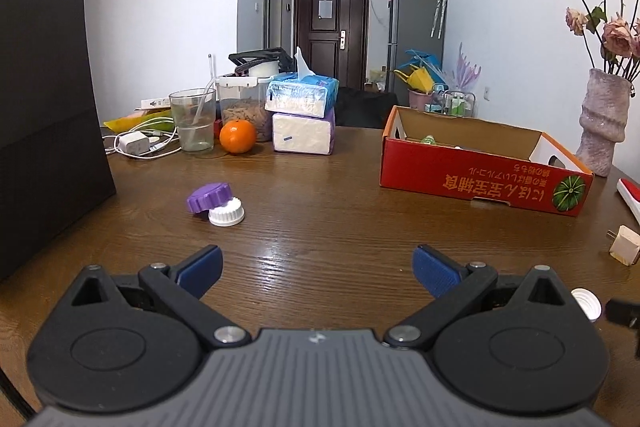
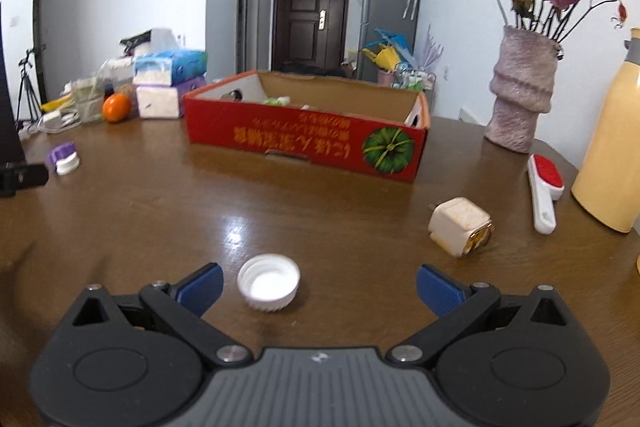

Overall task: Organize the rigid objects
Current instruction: 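Lower the right gripper onto the white bottle cap and close it, then grasp the purple cap with the left gripper while the right gripper holds the white cap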

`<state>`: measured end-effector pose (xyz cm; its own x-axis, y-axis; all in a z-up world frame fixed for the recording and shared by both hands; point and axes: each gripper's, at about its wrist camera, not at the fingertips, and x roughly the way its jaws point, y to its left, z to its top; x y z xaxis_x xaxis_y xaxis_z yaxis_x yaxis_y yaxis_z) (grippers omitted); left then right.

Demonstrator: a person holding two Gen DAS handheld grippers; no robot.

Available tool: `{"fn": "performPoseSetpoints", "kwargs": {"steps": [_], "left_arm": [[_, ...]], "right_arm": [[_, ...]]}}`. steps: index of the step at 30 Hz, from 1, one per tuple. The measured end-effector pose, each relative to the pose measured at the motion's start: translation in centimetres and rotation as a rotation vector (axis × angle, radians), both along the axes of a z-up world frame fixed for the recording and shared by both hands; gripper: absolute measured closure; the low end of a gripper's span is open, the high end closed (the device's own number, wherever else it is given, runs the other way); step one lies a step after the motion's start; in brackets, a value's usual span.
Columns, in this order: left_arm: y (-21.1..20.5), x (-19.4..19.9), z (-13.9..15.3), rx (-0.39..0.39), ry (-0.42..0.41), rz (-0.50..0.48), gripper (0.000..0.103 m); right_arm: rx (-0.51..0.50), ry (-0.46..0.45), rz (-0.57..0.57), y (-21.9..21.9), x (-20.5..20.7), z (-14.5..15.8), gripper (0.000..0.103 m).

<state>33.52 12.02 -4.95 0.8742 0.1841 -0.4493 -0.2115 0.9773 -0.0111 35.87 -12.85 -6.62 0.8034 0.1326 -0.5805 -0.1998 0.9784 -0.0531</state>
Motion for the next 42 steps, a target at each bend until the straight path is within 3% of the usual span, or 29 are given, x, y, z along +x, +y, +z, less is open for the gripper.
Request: {"fn": "performPoseSetpoints", "kwargs": {"steps": [8, 11, 14, 15, 28, 42], "left_arm": [[0.2, 0.2, -0.2, -0.017, 0.015, -0.007, 0.0], [0.2, 0.3, -0.3, -0.018, 0.02, -0.008, 0.0], [0.3, 0.3, -0.3, -0.023, 0.023, -0.008, 0.0], [0.3, 0.3, -0.3, -0.026, 0.024, -0.008, 0.0], [1.4, 0.8, -0.1, -0.075, 0.032, 0.019, 0.0], [8.1, 4.4, 1.1, 0.0, 0.049, 0.14, 0.0]], "right_arm": [[0.007, 0.084, 0.002, 1.2, 2.1, -1.9, 0.011], [0.01, 0.103, 0.009, 1.5, 2.9, -2.4, 0.025], [0.032, 0.102, 0.034, 1.7, 3.1, -2.6, 0.046], [0.047, 0.1, 0.045, 1.6, 3.1, -2.5, 0.064], [0.076, 0.032, 0.007, 0.9, 2.7, -2.2, 0.064], [0.1, -0.04, -0.113, -1.3, 3.1, -1.6, 0.064]]}}
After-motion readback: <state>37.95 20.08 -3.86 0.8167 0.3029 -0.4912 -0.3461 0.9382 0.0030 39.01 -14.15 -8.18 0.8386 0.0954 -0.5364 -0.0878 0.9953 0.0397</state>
